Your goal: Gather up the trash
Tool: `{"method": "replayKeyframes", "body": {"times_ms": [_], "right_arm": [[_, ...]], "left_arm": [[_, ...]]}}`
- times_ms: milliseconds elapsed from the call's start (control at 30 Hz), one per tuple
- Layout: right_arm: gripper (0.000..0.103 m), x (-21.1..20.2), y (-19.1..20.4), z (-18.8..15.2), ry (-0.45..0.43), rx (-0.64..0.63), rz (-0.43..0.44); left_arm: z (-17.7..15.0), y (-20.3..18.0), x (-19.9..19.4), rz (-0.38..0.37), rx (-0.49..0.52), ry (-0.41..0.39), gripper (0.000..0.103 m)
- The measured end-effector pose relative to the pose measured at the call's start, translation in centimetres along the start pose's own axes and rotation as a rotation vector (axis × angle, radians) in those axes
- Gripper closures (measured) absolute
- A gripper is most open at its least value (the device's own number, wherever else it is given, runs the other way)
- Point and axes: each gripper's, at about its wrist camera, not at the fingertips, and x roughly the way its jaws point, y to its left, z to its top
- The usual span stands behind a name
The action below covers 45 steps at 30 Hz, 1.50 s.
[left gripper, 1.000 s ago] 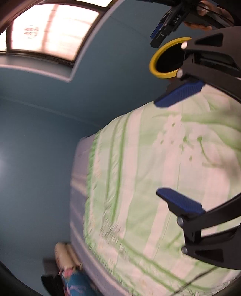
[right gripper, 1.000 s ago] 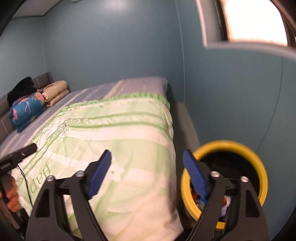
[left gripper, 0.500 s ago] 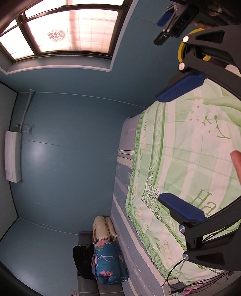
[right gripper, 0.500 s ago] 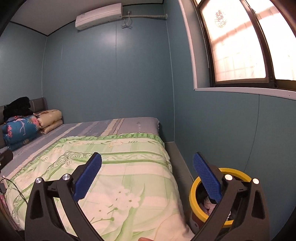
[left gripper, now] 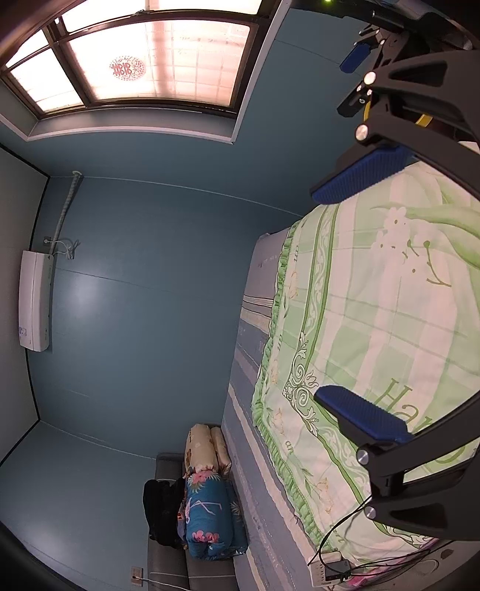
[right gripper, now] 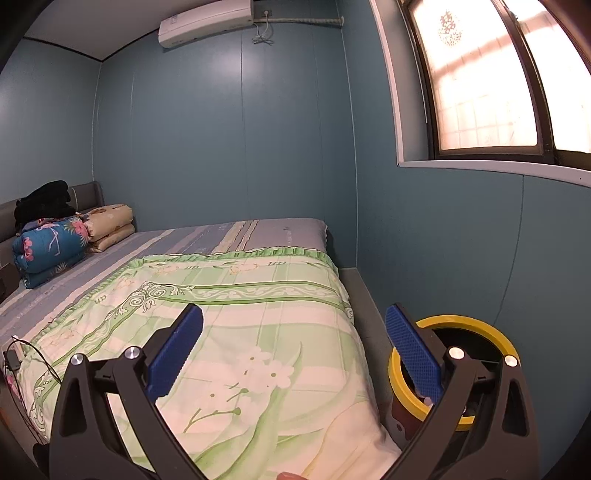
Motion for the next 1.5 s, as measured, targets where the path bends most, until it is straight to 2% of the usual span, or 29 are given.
{"method": "replayKeyframes", "body": {"times_ms": [1500], "right_arm": [[0.008, 1.8, -0.4, -0.7, 0.044, 0.005, 0.013]], "left_arm": [[-0.5, 0.2, 1.3, -0.03, 0.0, 0.043, 0.008]]}}
